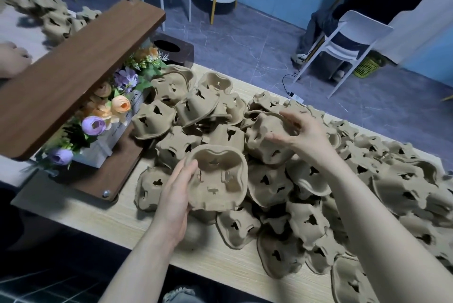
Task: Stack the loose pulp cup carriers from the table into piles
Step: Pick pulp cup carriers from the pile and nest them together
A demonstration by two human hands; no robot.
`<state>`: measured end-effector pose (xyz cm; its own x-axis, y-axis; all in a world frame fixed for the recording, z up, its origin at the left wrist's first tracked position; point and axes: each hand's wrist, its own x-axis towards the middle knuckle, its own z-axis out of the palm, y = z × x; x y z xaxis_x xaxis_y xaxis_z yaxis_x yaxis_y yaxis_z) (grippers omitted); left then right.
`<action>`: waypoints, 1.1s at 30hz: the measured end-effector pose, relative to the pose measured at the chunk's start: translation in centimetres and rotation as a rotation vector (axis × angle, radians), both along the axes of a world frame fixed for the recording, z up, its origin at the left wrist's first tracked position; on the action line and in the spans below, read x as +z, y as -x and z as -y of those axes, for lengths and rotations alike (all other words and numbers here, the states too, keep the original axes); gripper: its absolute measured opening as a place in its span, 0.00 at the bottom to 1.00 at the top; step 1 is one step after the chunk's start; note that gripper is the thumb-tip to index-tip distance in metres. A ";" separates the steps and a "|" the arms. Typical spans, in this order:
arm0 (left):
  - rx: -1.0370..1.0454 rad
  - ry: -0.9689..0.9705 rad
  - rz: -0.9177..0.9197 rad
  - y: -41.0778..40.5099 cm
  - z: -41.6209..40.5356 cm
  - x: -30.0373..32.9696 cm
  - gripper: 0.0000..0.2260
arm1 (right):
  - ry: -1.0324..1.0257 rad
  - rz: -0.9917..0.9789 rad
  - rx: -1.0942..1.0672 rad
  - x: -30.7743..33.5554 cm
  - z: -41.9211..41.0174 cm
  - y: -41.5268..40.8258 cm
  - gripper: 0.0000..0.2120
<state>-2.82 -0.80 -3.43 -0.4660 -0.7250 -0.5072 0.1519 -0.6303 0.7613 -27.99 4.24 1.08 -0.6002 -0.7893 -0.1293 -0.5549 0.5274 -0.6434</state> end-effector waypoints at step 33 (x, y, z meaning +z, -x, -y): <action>-0.068 0.112 0.132 -1.6 -3.1 0.0 0.14 | 0.571 0.147 0.340 -1.2 -9.7 -10.5 0.15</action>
